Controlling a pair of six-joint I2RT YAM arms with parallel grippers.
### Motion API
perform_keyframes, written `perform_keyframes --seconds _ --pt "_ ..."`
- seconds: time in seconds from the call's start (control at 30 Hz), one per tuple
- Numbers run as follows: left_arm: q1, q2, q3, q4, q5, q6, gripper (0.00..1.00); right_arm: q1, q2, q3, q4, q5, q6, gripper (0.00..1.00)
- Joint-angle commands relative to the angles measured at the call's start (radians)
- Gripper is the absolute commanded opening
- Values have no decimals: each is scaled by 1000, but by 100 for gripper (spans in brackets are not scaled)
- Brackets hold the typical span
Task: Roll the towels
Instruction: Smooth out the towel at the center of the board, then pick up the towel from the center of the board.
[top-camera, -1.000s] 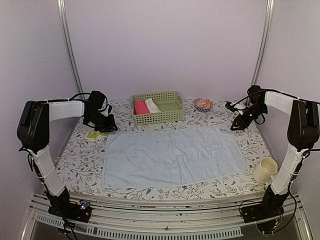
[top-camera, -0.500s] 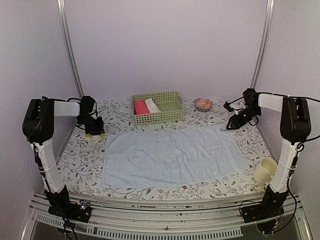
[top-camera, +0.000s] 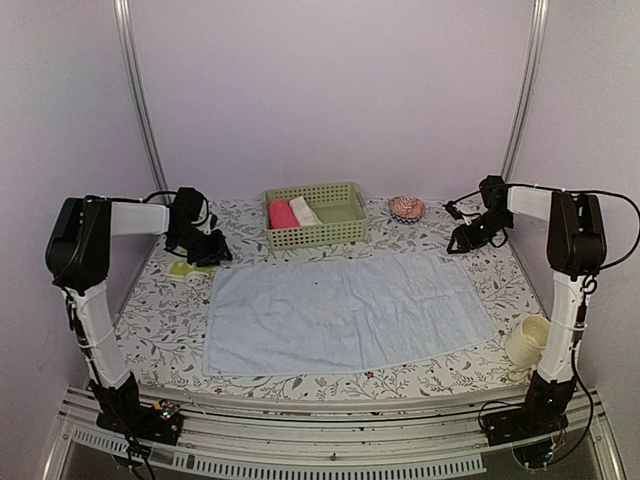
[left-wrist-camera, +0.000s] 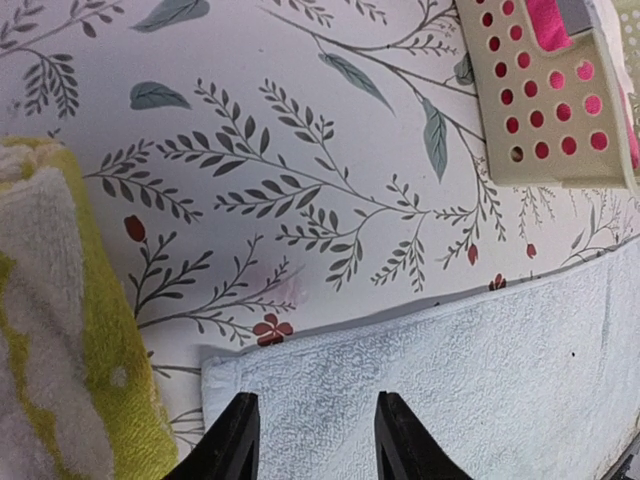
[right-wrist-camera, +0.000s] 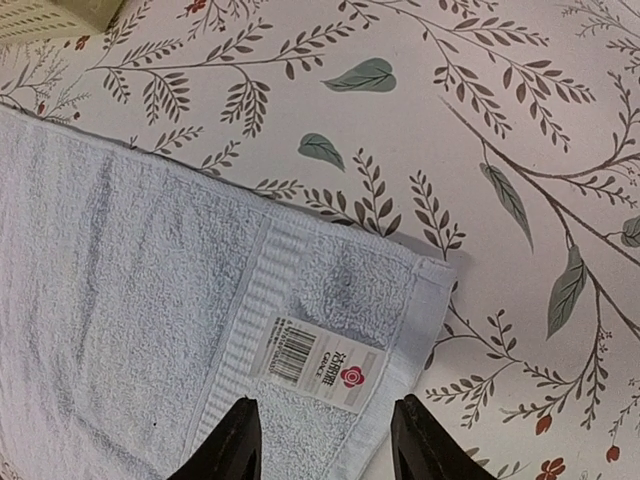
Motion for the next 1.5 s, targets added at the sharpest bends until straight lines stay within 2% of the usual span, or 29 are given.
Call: perform_keyframes --seconds 0.0,0.43,0.73,0.93,1.33,1.47 --pt "-3 -46 -44 30 22 19 42 -5 53 55 28 22 66 48" --pt "-27 -76 -85 58 33 6 39 -4 212 243 10 88 140 43" --pt "-36 -71 -97 61 11 6 37 -4 323 298 -11 81 137 37" --pt "-37 -56 -99 65 -6 9 37 -3 315 289 -36 85 125 36" --pt "-35 -57 -105 71 -22 6 36 -3 234 151 -21 97 90 35" --pt "-34 -48 -108 74 -25 6 36 -3 232 123 -14 98 85 27"
